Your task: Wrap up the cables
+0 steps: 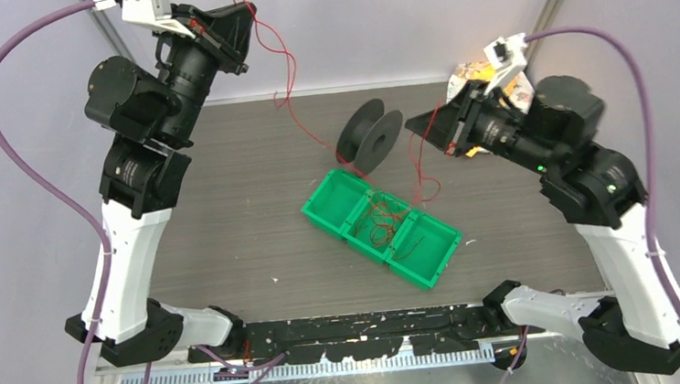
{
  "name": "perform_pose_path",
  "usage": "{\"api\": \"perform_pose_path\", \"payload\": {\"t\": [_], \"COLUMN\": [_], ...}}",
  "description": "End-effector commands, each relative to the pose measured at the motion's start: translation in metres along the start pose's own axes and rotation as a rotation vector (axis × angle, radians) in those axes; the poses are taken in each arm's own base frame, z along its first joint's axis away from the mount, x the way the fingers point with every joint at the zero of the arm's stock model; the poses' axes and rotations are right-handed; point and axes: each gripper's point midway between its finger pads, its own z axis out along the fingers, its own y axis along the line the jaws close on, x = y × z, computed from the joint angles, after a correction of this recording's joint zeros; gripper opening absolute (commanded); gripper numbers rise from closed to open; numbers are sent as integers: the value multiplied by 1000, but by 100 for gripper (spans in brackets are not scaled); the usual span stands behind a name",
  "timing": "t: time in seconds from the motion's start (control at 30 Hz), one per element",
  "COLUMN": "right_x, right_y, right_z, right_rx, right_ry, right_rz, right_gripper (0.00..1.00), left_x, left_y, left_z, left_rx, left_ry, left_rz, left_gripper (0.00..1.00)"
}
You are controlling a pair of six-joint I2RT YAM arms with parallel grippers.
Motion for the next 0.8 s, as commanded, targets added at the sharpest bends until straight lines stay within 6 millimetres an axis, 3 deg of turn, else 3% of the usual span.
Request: {"api": "perform_pose_path", "payload": {"t": [0.0, 0.1, 0.3, 0.4, 0.53, 0.67, 0.77], "right_x": [86, 94, 57, 39, 24, 35, 54], "right_y": [-73, -85, -105, -143, -214, -270, -315], "right_z": [38, 38, 34, 26, 5, -9, -25], "right_rx": [212, 259, 369, 506, 740, 900, 1020], "right_ry": [290, 315, 186, 143, 102, 123, 137], "right_rz": [34, 21, -94, -133, -124, -45, 56], "right_gripper": [1, 1, 1, 1, 1, 0, 1], "left_x": [-22, -19, -4, 13, 55, 94, 134], "left_y": [-10, -10, -12, -18, -33, -52, -63], "left_z": [-2, -1, 8, 17, 40, 66, 87], "left_rx": [37, 39, 54, 90, 180, 295, 374], "left_ry": [-66, -64, -21, 34, 145, 216, 266], "left_rz": [-23, -28, -37, -55, -116, -210, -285], "left_gripper": [1, 1, 1, 0, 1, 1, 1]}}
